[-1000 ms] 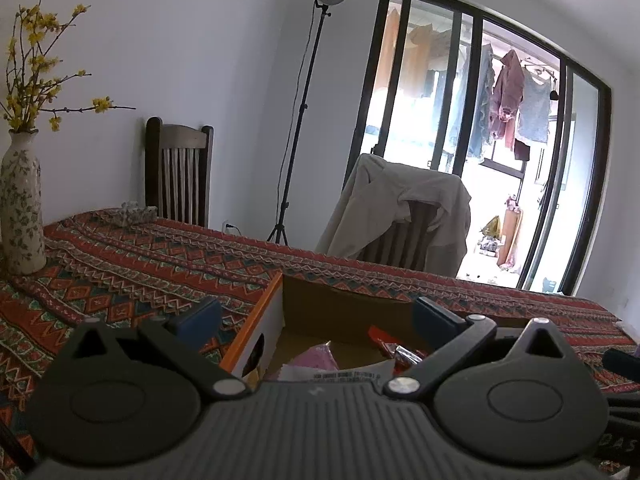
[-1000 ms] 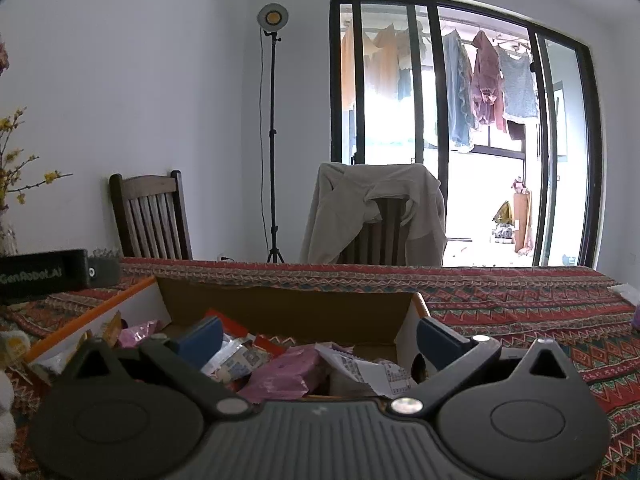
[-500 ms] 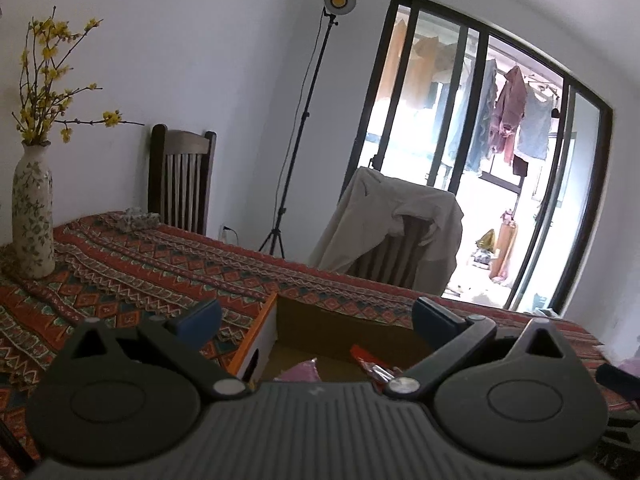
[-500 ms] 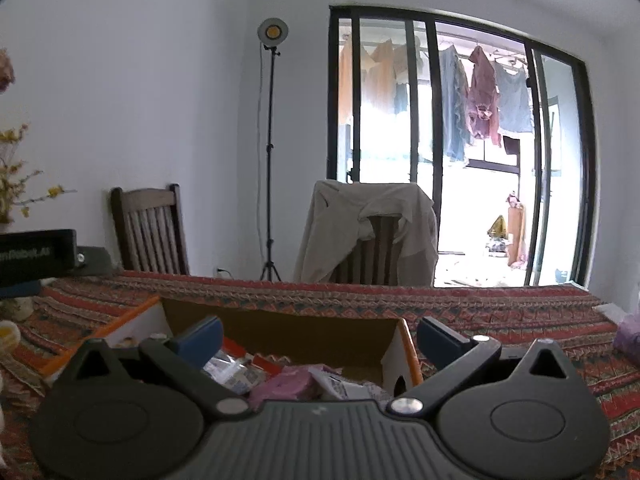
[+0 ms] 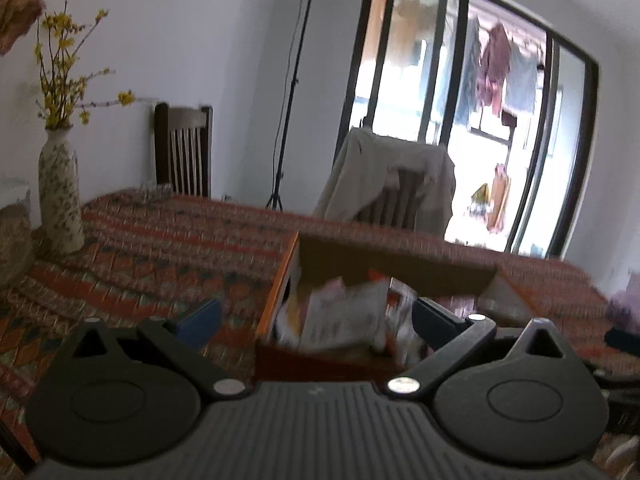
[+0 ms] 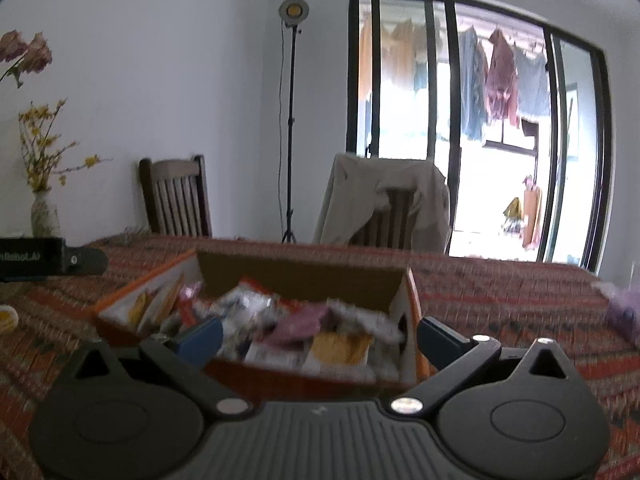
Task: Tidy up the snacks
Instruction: 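Move both tools back over the wrappers in front of the box, then grasp a white printed wrapper with the right tool while the left tool grasps another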
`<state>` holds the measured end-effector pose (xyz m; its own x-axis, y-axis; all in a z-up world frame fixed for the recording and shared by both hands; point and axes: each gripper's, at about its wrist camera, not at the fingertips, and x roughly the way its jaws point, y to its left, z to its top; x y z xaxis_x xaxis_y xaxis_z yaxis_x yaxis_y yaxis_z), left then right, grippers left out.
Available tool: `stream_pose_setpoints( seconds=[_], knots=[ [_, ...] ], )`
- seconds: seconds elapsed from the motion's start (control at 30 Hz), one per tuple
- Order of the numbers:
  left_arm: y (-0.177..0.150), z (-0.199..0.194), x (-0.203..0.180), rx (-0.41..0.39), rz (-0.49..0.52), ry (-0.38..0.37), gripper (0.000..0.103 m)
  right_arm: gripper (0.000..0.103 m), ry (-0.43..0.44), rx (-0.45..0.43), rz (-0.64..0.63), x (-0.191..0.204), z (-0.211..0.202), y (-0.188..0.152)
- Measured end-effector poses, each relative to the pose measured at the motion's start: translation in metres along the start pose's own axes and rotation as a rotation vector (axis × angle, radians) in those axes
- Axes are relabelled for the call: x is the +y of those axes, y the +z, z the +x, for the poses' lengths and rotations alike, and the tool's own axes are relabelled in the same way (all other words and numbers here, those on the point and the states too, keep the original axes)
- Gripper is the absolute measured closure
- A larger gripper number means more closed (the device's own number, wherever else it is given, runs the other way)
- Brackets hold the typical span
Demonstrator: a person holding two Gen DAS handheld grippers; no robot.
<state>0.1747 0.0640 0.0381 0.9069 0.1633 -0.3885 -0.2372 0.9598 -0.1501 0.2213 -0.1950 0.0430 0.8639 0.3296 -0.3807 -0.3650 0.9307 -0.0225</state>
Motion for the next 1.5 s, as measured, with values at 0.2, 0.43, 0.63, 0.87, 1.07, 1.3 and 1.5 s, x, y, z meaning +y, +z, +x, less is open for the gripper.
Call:
stream_pose_setpoints(
  seconds=[0.2, 0.43, 0.63, 0.87, 1.07, 1.3, 1.5],
  knots=[
    [-0.041, -0.006, 0.012, 0.096, 0.04, 0.009, 0.0, 0.0, 0.002, 0.116, 0.014, 0.0, -0.003, -0.035],
    [-0.073, -0.004, 0.024, 0.19, 0.007, 0.024, 0.0, 0.0, 0.017, 0.231, 0.055, -0.001, -0.001, -0.06],
    [-0.08, -0.005, 0.031, 0.188, -0.02, 0.014, 0.0, 0.0, 0.041, 0.291, 0.047, 0.007, 0.006, -0.064],
    [-0.081, -0.006, 0.024, 0.183, 0.015, 0.003, 0.0, 0.0, 0.05, 0.351, -0.013, 0.017, 0.015, -0.067],
    [-0.081, 0.002, 0.028, 0.216, -0.012, -0.01, 0.0, 0.0, 0.047, 0.375, -0.051, 0.017, 0.028, -0.062],
    [-0.082, 0.005, 0.029, 0.245, -0.02, -0.022, 0.0, 0.0, 0.106, 0.354, -0.034, 0.009, 0.038, -0.063],
    [-0.082, 0.007, 0.025, 0.25, -0.003, -0.006, 0.0, 0.0, 0.116, 0.357, -0.042, 0.009, 0.041, -0.062]
  ],
)
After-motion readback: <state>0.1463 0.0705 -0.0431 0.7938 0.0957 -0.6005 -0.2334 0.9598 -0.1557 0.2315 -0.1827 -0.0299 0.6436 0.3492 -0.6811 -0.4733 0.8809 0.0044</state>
